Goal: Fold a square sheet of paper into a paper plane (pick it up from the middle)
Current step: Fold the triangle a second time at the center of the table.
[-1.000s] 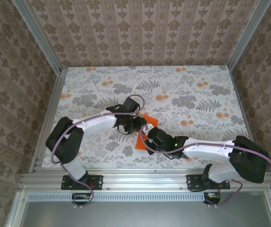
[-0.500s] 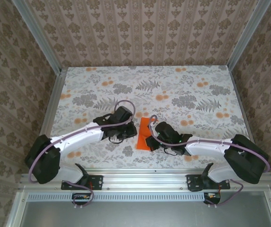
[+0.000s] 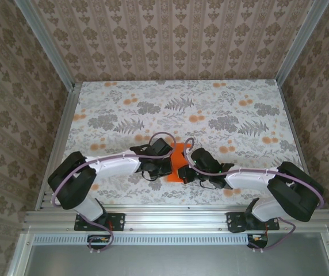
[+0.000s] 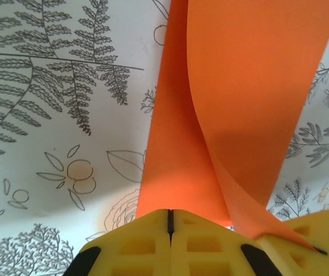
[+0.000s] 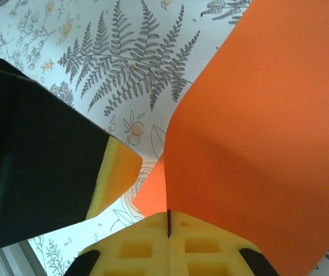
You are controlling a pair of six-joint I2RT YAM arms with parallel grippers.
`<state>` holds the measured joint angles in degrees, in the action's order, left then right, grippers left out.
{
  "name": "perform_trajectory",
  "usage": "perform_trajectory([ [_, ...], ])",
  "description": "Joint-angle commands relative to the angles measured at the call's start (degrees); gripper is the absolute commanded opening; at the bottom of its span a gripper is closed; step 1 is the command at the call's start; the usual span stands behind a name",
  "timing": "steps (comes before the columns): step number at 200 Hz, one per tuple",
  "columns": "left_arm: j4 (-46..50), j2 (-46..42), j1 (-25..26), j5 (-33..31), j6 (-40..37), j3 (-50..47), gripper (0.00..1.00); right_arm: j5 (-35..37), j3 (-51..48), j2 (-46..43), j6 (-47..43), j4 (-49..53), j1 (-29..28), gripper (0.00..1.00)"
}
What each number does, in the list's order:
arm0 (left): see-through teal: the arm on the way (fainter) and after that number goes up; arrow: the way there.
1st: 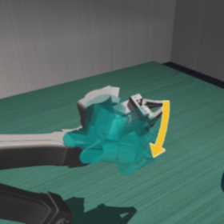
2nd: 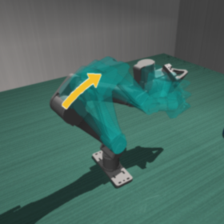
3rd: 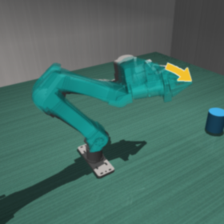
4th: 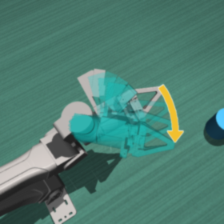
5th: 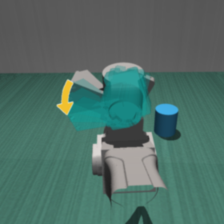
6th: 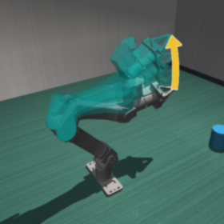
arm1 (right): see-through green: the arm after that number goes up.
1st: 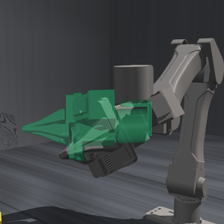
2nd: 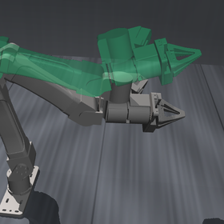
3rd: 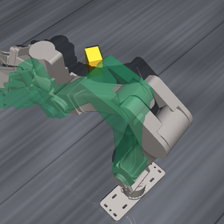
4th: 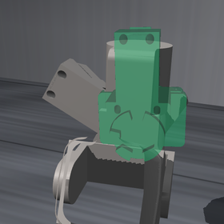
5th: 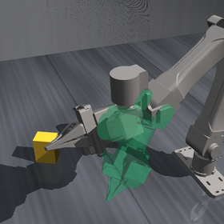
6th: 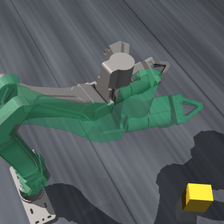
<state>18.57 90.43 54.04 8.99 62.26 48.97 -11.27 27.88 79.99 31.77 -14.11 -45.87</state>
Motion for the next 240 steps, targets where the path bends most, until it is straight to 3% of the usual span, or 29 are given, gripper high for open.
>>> perform_trajectory([
  [1,-2.7,2.0,0.4,0.7,1.8,-0.3,0.0,-1.8,-0.9,0.3,0.8,-1.8,0.5,0.0],
  [73,-5.5,5.5,1.5,1.9,2.9,-0.3,0.0,-2.6,-0.8,0.1,1.1,-1.8,1.6,0.01],
  [131,-3.4,-0.2,1.8,-1.3,4.5,-1.6,0.08,-3.0,-1.1,0.0,3.3,-3.6,1.7,0.0],
  [184,-8.9,-1.4,2.1,0.1,8.0,-5.3,0.08,-2.2,-3.9,-1.4,8.6,-9.6,1.7,0.01],
  [240,-10.3,1.4,2.3,1.8,8.4,-4.7,0.07,-2.8,-3.9,-1.0,8.2,-8.8,1.7,0.01],
])
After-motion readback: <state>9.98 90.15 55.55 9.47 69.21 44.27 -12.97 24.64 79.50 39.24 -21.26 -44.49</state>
